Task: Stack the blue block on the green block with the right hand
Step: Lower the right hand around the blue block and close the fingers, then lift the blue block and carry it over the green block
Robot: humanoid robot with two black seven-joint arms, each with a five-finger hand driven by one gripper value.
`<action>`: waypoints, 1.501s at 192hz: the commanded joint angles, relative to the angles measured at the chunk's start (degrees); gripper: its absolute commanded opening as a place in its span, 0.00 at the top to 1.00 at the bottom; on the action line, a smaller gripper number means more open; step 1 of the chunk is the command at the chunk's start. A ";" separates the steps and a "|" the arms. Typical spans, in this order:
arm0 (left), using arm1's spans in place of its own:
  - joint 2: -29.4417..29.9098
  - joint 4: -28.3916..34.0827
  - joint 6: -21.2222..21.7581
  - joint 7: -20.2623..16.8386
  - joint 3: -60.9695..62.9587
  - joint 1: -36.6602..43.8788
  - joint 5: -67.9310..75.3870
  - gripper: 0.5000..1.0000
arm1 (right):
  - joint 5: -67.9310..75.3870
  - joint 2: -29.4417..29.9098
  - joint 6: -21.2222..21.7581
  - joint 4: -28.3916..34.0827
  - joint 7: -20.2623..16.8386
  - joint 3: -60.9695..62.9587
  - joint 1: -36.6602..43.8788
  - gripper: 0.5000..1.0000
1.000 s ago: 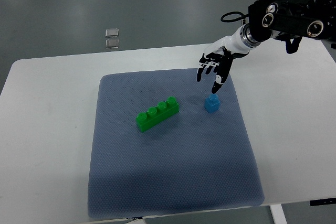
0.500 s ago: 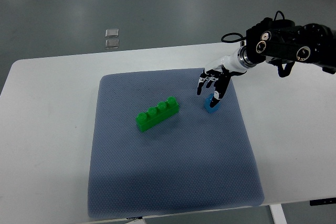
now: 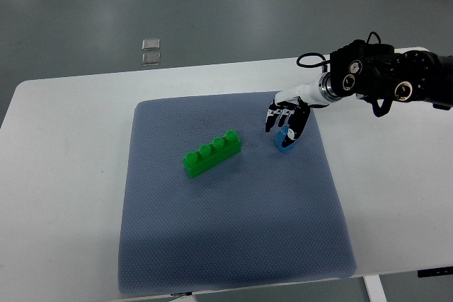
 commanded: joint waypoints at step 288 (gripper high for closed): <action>0.00 0.05 -0.01 0.00 0.00 0.00 0.00 0.00 | -8.15 -0.76 -3.28 -0.38 2.69 -0.26 -3.32 0.98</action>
